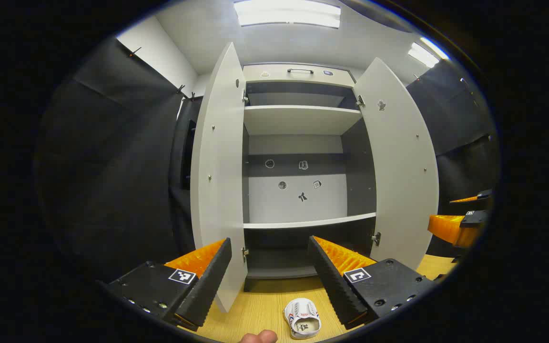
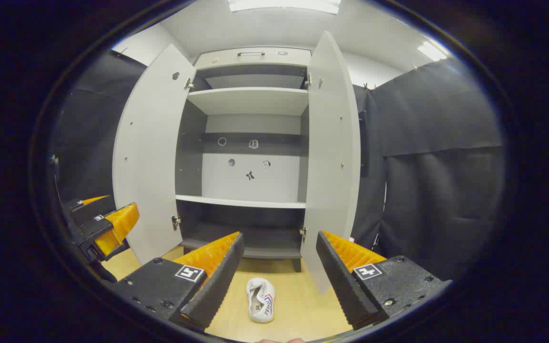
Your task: Grab one shoe with the right hand and put it into the shoe cabinet, grab the other shoe with the left hand and put it into the shoe cabinet; then close the right door with the right hand and the left door with the left hand.
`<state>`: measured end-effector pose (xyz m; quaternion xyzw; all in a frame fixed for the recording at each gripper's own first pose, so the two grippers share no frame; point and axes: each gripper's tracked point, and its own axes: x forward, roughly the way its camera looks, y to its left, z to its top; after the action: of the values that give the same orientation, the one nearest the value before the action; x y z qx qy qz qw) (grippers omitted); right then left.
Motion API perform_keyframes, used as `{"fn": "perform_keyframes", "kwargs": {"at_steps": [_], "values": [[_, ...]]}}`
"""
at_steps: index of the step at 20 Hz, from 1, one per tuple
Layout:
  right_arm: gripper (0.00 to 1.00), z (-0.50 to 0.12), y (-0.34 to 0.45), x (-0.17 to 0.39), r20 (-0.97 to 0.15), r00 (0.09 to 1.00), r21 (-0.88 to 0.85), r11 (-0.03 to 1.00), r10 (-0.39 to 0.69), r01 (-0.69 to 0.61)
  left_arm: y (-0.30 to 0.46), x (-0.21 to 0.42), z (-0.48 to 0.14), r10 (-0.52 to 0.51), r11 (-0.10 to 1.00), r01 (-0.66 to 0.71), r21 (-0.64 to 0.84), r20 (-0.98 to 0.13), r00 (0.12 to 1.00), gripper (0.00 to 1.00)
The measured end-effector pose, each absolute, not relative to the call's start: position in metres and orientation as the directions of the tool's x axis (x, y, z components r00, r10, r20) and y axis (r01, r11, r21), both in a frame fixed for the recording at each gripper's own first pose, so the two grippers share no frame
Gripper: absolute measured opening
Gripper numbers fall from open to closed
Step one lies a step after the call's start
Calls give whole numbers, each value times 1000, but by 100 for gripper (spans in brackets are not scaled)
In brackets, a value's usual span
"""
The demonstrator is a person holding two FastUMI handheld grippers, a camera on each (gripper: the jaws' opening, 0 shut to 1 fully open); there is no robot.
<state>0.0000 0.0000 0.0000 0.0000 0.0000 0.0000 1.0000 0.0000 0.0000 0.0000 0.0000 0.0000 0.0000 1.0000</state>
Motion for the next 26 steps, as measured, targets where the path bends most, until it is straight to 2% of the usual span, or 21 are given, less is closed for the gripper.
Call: {"fn": "perform_keyframes", "kwargs": {"at_steps": [26], "values": [[99, -16, 13, 6, -44, 999, 1, 1000, 31, -31, 7, 3, -3, 17, 1000, -17, -11, -9, 1000, 97]]}}
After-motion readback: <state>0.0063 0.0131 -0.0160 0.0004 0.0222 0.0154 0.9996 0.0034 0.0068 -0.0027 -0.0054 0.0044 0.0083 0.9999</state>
